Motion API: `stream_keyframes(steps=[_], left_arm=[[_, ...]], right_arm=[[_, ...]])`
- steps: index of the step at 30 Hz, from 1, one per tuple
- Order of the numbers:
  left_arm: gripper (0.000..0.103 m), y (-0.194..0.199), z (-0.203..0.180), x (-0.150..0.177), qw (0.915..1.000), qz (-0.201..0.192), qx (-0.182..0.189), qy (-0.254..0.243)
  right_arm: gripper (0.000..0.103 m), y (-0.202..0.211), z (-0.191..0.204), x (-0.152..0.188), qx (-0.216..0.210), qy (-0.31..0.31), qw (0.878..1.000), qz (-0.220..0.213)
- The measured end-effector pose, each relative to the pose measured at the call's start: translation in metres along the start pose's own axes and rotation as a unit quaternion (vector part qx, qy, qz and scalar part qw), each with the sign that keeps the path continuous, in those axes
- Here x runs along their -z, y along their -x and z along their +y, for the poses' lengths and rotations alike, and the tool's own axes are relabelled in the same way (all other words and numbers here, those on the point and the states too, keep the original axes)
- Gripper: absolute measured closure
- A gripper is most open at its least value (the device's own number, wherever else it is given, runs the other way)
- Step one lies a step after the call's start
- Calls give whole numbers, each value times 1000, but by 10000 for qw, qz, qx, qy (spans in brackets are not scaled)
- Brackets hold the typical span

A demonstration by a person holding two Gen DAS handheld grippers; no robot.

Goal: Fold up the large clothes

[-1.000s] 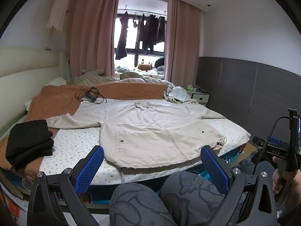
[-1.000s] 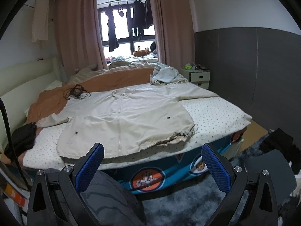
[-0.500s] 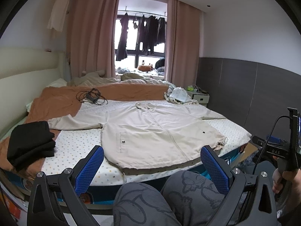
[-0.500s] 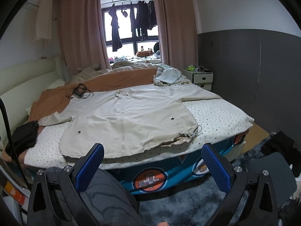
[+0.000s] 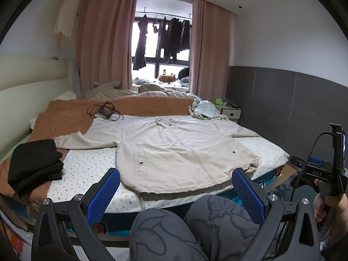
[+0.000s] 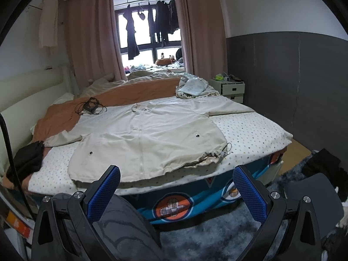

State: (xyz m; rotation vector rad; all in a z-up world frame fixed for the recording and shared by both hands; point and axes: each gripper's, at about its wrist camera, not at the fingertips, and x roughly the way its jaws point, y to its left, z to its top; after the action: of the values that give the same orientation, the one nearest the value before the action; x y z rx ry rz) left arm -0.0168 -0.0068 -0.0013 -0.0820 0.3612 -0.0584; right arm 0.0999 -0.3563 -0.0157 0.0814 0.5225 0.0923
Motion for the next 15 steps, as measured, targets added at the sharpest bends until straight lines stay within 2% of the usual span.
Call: stream_keyframes(steps=[15], left_arm=[[1,-10,8,-8,9999,69,-90,26]], right_arm=[[0,-16,5,-6,-71,1,9999,91]])
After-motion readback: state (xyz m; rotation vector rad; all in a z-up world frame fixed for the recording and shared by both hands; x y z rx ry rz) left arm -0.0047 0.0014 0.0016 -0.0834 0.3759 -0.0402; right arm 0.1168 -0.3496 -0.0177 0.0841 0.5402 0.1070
